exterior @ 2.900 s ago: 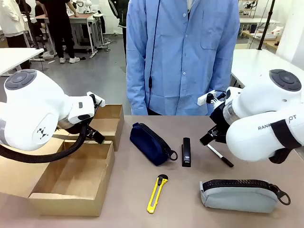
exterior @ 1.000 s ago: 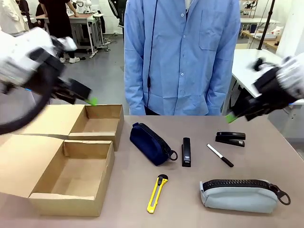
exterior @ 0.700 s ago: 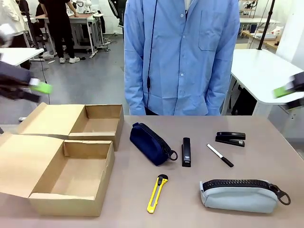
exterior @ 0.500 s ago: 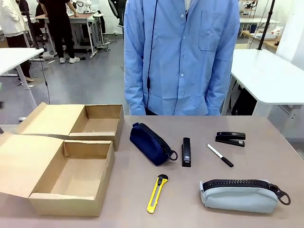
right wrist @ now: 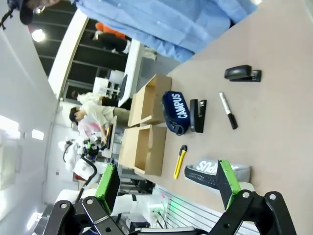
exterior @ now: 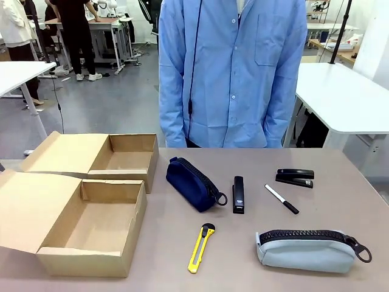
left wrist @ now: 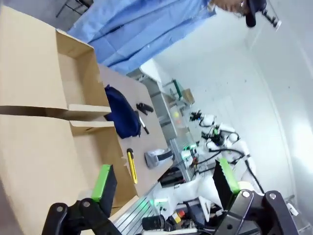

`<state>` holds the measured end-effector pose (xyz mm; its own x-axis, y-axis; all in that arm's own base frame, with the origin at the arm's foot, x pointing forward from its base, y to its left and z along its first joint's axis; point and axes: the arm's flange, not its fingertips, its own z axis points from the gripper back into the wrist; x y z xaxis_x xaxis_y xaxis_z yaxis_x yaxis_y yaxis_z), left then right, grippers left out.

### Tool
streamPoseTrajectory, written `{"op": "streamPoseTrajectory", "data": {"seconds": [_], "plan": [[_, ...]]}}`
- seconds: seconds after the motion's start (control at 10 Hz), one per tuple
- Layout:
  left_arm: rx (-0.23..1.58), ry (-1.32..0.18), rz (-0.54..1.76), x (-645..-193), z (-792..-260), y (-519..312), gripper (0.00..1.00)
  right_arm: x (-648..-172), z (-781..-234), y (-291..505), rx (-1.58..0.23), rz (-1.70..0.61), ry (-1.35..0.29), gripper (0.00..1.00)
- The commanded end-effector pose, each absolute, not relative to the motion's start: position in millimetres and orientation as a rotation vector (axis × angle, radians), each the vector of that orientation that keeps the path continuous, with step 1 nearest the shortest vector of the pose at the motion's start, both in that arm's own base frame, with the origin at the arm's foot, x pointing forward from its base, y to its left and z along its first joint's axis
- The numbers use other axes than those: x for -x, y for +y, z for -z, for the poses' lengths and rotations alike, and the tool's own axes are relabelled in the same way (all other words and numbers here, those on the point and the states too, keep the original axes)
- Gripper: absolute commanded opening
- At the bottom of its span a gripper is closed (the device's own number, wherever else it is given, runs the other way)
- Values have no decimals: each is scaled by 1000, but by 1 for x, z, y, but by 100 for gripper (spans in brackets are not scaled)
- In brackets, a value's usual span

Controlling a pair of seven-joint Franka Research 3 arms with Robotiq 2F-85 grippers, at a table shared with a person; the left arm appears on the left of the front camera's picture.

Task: Place items inside the box.
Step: Pick up a Pencil pouch or Stapler and place it inside the Mailer Box closest to the robot.

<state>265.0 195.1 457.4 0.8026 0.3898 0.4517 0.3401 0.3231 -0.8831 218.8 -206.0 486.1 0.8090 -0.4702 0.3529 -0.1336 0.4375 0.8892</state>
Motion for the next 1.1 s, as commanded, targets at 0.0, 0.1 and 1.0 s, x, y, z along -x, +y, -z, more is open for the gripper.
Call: {"op": "streamPoseTrajectory", "data": {"seconds": [0.0,0.1,1.0], "plan": [[1240,-695,6,-265,-468,190,100,-221,-498,-199,-1105,188,-637,100],[1240,-695,6,-265,-468,190,100,-221,-498,-199,-1105,188,-637,100],[1240,-695,6,-265,-468,190,100,-223,-494,-19,-216,-1205,-130,100]]}}
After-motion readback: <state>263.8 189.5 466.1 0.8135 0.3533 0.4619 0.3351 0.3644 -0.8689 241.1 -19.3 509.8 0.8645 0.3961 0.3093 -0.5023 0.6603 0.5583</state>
